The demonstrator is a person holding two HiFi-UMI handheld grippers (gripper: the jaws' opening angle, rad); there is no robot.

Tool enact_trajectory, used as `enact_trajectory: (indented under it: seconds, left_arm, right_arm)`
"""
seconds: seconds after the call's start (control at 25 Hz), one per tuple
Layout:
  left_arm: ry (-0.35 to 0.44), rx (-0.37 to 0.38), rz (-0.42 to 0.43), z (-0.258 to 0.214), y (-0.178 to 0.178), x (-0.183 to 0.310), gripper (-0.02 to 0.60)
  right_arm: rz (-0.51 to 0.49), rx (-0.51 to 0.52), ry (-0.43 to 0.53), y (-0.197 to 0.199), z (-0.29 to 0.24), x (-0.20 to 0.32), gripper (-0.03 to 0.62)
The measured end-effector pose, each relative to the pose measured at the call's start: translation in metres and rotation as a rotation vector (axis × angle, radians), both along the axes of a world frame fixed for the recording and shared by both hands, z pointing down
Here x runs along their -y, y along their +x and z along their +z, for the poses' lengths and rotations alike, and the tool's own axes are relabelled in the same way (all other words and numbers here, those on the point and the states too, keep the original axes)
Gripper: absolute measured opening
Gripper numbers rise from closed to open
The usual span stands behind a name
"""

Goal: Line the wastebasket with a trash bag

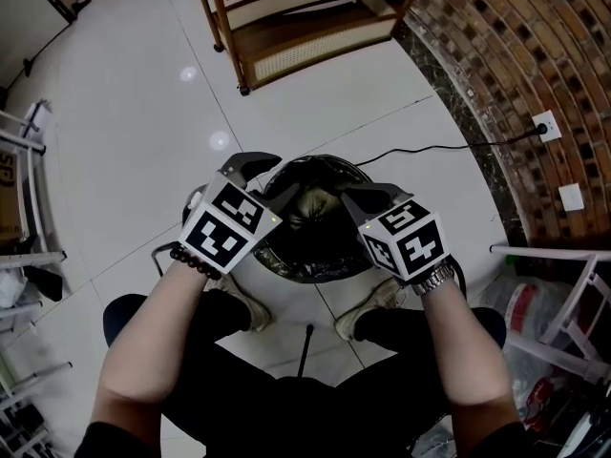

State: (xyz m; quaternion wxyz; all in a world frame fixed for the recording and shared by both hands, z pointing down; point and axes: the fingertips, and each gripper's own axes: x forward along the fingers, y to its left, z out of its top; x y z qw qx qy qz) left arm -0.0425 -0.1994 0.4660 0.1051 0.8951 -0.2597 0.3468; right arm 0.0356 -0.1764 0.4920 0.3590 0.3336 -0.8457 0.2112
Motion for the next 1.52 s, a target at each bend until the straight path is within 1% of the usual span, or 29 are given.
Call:
enact_trajectory:
  seconds: [0.08, 0.24, 0.32, 0.52, 0.64, 0.8, 1.0, 1.2, 1.32, 1.52]
  left_arm:
    - [0.008, -0.013, -0.024, -0.005, -0.003, 0.009, 0.166]
    - [0.024, -0.056, -0.063, -0.018, -0.004, 0.026, 0.166]
    - [0.031, -0.066, -0.067, -0.022, -0.001, 0.03, 0.166]
    - [0.032, -0.047, -0.053, -0.018, 0.003, 0.031, 0.166]
    - [0.023, -0.045, -0.062, -0.015, 0.0, 0.031, 0.166]
    - [0.021, -0.048, -0.071, -0.014, -0.003, 0.032, 0.166]
    - [0.018, -0.052, -0.053, -0.012, 0.004, 0.029, 0.166]
    - [0.016, -0.055, -0.054, -0.012, 0.006, 0.03, 0.166]
    - [0.013, -0.056, -0.063, -0.012, 0.004, 0.031, 0.166]
    - [0.01, -0.056, -0.066, -0.011, 0.003, 0.032, 0.161]
  right_arm:
    - [-0.001, 0.009, -0.01, -0.002, 0.002, 0.004, 0.003]
    - [-0.005, 0.039, -0.04, -0.008, 0.003, 0.012, 0.003]
    - [-0.011, 0.047, -0.063, -0.012, 0.006, 0.014, 0.003]
    - [-0.052, 0.021, -0.154, -0.023, 0.029, 0.008, 0.003]
    - [-0.06, 0.006, -0.192, -0.028, 0.043, 0.005, 0.003]
    - [-0.037, 0.016, -0.215, -0.031, 0.05, 0.009, 0.003]
    - [-0.02, -0.002, -0.24, -0.037, 0.066, 0.011, 0.003]
    - [0.016, -0.016, -0.272, -0.038, 0.09, 0.009, 0.002]
    - [0.053, -0.044, -0.306, -0.036, 0.11, 0.007, 0.002]
    - [0.08, -0.063, -0.349, -0.037, 0.135, 0.0, 0.002]
